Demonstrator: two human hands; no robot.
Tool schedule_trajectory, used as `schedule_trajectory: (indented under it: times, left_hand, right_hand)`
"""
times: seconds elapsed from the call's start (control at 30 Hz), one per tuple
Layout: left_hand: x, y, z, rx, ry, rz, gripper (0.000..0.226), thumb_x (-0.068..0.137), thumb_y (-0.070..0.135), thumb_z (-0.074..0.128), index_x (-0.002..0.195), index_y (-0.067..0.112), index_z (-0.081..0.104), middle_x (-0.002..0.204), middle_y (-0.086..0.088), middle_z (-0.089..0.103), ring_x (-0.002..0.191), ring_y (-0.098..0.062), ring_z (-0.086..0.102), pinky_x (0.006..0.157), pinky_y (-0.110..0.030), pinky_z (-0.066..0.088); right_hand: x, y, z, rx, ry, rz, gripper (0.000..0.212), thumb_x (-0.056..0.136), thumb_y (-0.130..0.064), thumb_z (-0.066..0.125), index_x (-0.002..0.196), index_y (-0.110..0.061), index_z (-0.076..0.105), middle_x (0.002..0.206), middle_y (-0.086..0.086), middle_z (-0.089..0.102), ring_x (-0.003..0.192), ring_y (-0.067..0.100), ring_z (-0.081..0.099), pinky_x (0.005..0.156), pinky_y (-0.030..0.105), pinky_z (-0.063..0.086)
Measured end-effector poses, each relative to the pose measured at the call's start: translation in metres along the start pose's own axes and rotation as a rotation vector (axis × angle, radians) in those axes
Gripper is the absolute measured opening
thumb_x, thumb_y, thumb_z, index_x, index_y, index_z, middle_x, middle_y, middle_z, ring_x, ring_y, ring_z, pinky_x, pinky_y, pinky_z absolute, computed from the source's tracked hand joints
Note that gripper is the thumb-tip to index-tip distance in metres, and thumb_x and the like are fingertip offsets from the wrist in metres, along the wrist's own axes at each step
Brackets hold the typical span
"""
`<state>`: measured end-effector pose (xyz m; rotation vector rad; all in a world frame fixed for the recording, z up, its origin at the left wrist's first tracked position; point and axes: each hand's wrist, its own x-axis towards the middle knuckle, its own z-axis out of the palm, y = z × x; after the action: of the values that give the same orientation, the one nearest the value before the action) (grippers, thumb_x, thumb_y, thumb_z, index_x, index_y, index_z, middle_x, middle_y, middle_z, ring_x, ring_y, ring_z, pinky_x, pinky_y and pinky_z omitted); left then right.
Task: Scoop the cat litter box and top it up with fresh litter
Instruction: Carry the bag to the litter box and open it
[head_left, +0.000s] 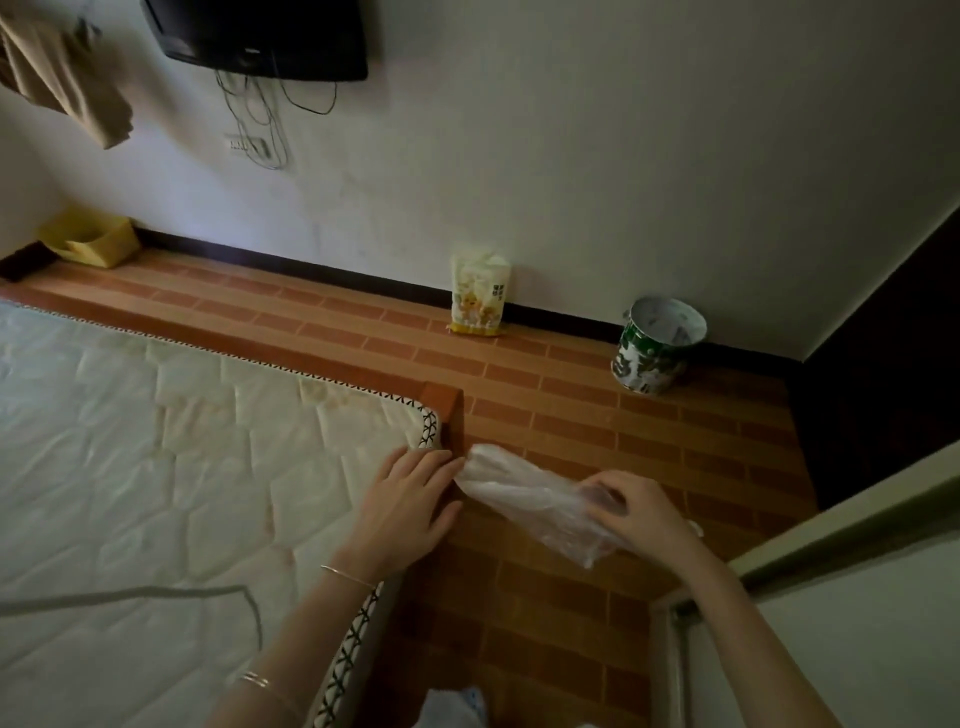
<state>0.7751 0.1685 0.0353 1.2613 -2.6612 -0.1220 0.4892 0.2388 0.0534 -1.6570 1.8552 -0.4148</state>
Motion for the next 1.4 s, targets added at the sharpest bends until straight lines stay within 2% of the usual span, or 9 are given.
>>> schedule_trajectory:
  times: [0.13,0.3,0.43,0.6,0.73,0.87,1.0,1.2,1.4]
  left_hand:
    - [0.043,-0.011,0.009,0.002,-0.014,0.058,0.049,0.087,0.046,0.039,0.126,0.022,0.055,0.124,0.002,0.060,0.117,-0.019,0.053,0.106,-0.037,0.028]
    - [0.095,-0.016,0.030,0.014,-0.056,0.105,0.048,0.085,0.046,0.042,0.125,0.023,0.055,0.121,0.003,0.060,0.115,-0.017,0.055,0.103,-0.035,0.023]
    - [0.143,-0.016,0.051,0.008,-0.063,0.104,0.047,0.085,0.047,0.043,0.126,0.026,0.054,0.123,0.006,0.059,0.117,-0.015,0.051,0.104,-0.035,0.025]
    - [0.228,-0.007,0.061,0.007,-0.037,0.091,0.045,0.085,0.045,0.043,0.123,0.024,0.055,0.121,0.004,0.060,0.113,-0.017,0.053,0.101,-0.038,0.035]
    - [0.296,0.001,0.064,0.009,-0.036,0.053,0.046,0.087,0.045,0.041,0.125,0.023,0.055,0.122,0.003,0.059,0.115,-0.018,0.053,0.100,-0.037,0.037]
    - [0.350,0.005,0.070,0.005,-0.024,0.006,0.047,0.088,0.044,0.042,0.128,0.024,0.052,0.126,0.003,0.057,0.117,-0.018,0.051,0.102,-0.039,0.038]
    - [0.385,0.003,0.074,0.000,-0.037,-0.009,0.048,0.088,0.045,0.038,0.128,0.023,0.054,0.126,0.002,0.058,0.117,-0.019,0.052,0.103,-0.039,0.035]
    - [0.432,-0.018,0.089,-0.030,-0.079,-0.033,0.047,0.087,0.045,0.041,0.127,0.024,0.054,0.127,0.003,0.057,0.120,-0.019,0.050,0.102,-0.041,0.037]
    - [0.498,-0.059,0.097,-0.007,-0.052,-0.055,0.047,0.085,0.045,0.042,0.124,0.023,0.057,0.122,0.002,0.060,0.113,-0.019,0.055,0.099,-0.035,0.032]
  right_hand:
    - [0.032,0.009,-0.009,0.023,-0.001,0.037,0.022,0.088,-0.027,0.061,0.110,-0.028,0.059,0.104,-0.015,0.057,0.096,0.000,0.053,0.074,0.012,0.042]
    - [0.068,0.037,-0.025,0.055,-0.027,0.075,0.020,0.087,-0.023,0.062,0.107,-0.027,0.060,0.106,-0.011,0.058,0.099,0.005,0.054,0.086,0.023,0.047]
    - [0.102,0.068,-0.041,0.036,-0.068,0.116,0.021,0.087,-0.026,0.062,0.107,-0.030,0.059,0.104,-0.014,0.058,0.096,0.003,0.054,0.084,0.025,0.049]
    - [0.169,0.105,-0.094,0.025,-0.062,0.095,0.022,0.086,-0.026,0.062,0.105,-0.036,0.057,0.100,-0.013,0.060,0.091,0.007,0.058,0.079,0.024,0.052]
    - [0.224,0.126,-0.140,0.015,-0.045,0.072,0.021,0.086,-0.024,0.061,0.106,-0.032,0.058,0.095,-0.013,0.060,0.080,0.006,0.057,0.065,0.016,0.046]
    - [0.271,0.147,-0.174,-0.001,-0.055,0.038,0.021,0.086,-0.024,0.062,0.105,-0.032,0.059,0.092,-0.010,0.061,0.078,0.009,0.058,0.066,0.019,0.048]
    - [0.307,0.162,-0.191,-0.021,-0.055,0.017,0.020,0.086,-0.024,0.062,0.104,-0.032,0.059,0.086,-0.013,0.059,0.070,0.004,0.053,0.059,0.014,0.040]
    - [0.361,0.178,-0.200,-0.022,-0.119,0.018,0.020,0.086,-0.025,0.062,0.104,-0.033,0.059,0.086,-0.015,0.058,0.071,0.002,0.052,0.061,0.014,0.040]
    - [0.443,0.174,-0.221,-0.040,-0.124,-0.018,0.020,0.087,-0.026,0.061,0.107,-0.030,0.060,0.086,-0.018,0.054,0.072,-0.002,0.048,0.060,0.012,0.036]
